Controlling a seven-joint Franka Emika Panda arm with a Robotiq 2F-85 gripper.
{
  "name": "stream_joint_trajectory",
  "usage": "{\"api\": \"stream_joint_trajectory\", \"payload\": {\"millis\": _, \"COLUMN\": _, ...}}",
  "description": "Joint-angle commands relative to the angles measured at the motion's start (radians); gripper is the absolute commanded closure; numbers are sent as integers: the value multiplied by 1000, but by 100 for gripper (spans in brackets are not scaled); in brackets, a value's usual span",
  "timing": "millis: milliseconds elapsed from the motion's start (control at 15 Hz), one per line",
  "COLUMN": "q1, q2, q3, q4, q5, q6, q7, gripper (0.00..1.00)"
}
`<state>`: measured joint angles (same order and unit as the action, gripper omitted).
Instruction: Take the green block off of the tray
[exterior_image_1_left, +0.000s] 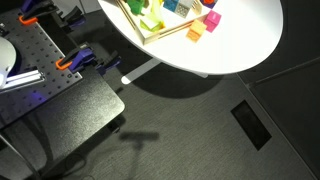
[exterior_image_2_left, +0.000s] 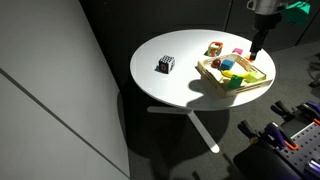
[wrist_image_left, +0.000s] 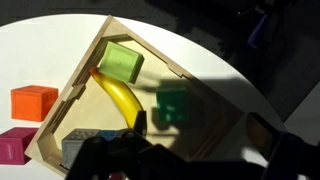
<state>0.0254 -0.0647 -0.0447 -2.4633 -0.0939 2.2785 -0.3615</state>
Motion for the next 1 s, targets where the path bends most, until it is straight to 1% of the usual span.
{"api": "stream_joint_trajectory", "payload": {"millis": 0, "q1": -4, "q2": 79, "q3": 26, "q4": 5, "q5": -46, "q6": 87, "q7": 73, "gripper": 0}}
{"api": "stream_joint_trajectory", "payload": {"millis": 267, "q1": -5, "q2": 158, "q3": 37, "q4": -8, "q5": -74, "q6": 196, "q7": 124, "gripper": 0}}
{"api": "stream_joint_trajectory", "payload": {"millis": 467, "q1": -8, "q2": 223, "q3": 31, "q4": -8, "q5": -91, "q6": 263, "q7": 147, "gripper": 0}}
{"api": "stream_joint_trajectory", "payload": {"millis": 933, "q1": -14, "q2": 357, "q3": 13, "q4": 15, "q5": -103, "q6": 378, "q7": 157, "gripper": 0}}
